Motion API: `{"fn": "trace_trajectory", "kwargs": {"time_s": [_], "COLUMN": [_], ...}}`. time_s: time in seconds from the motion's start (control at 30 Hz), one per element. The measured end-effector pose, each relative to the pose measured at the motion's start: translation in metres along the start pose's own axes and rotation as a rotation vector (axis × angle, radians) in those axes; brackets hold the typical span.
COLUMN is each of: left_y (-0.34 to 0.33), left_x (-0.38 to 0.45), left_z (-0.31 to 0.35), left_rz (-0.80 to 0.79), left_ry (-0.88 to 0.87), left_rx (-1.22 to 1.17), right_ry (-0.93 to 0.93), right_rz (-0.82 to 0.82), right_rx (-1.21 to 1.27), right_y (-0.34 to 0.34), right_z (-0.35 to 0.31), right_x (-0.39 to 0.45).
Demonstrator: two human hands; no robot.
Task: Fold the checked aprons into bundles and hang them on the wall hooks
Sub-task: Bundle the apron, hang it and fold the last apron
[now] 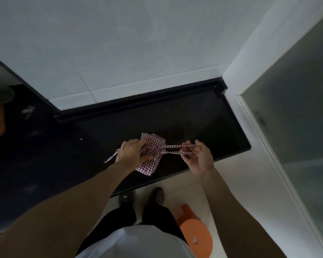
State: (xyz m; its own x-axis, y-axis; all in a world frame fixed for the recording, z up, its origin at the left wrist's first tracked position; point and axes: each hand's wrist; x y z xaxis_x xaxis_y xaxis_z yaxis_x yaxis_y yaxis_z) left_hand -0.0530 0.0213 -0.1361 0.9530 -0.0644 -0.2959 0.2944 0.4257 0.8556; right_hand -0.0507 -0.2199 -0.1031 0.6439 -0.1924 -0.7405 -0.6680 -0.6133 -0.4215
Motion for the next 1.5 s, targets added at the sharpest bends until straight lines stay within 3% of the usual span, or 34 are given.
{"fn": "trace_trajectory", "kwargs": {"time_s": [0.23,0.33,0.4,0.43,0.47,0.53,0.57,0.63,0.77,0.93,1.17,1.5], "left_y": [0.006,0.007,0.008,0.008,0.009,0.010,0.011,0.012,0.016,0.021,0.021,0.036], "left_x": [0.001,0.000,-0.001,-0.001,-0.002,-0.003,-0.003,-0.003,-0.005,-0.009,-0.020,-0.020], "left_z": [-0.008,-0.005,-0.003,-0.003,-0.002,-0.001,0.000,0.002,0.002,-0.003,-0.037,-0.057], "left_rz": [0.029,0.022,0.025,0.023,0.021,0.025,0.027,0.026,0.008,-0.001,-0.021,0.086], "left_ry": [0.061,0.065,0.070,0.074,0.074,0.076,0.079,0.087,0.128,0.322,0.444,0.622], "left_rx": [0.025,0.049,0.067,0.078,0.083,0.092,0.096,0.109,0.107,-0.392,-0.435,-0.519], "right_ry": [-0.005,0.198,0.415,0.562,0.721,0.918,0.904,0.775,0.705,0.578,0.437,0.487], "right_rz": [0.039,0.091,0.110,0.110,0.042,-0.286,-0.443,-0.590,-0.534,-0.422,-0.315,-0.250], "right_rx": [-0.512,-1.116,-1.618,-1.750,-1.783,-1.703,-1.710,-1.786,-1.560,-1.487,-1.607,-1.596], "right_y": [0.021,0.019,0.015,0.011,0.006,-0.004,-0.011,-0.019,-0.020,-0.019,-0.015,-0.020], "right_z": [-0.049,-0.045,-0.026,-0.013,0.001,0.031,0.045,0.067,0.077,0.063,0.042,0.028], "right_x": [0.007,0.012,0.012,0.008,0.005,0.001,-0.002,-0.002,0.001,0.008,0.022,0.027]}}
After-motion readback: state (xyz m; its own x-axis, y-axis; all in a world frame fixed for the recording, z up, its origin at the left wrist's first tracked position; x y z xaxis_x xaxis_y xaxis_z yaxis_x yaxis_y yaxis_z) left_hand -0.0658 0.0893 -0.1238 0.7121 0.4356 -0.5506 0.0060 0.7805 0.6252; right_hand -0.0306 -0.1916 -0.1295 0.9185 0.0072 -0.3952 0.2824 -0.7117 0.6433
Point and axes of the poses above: each hand's wrist, its own x-axis towards the middle knuckle, its own y-axis out of the back of the hand, z = x × y, and after that the axes turned 8 degrees about y, right-handed
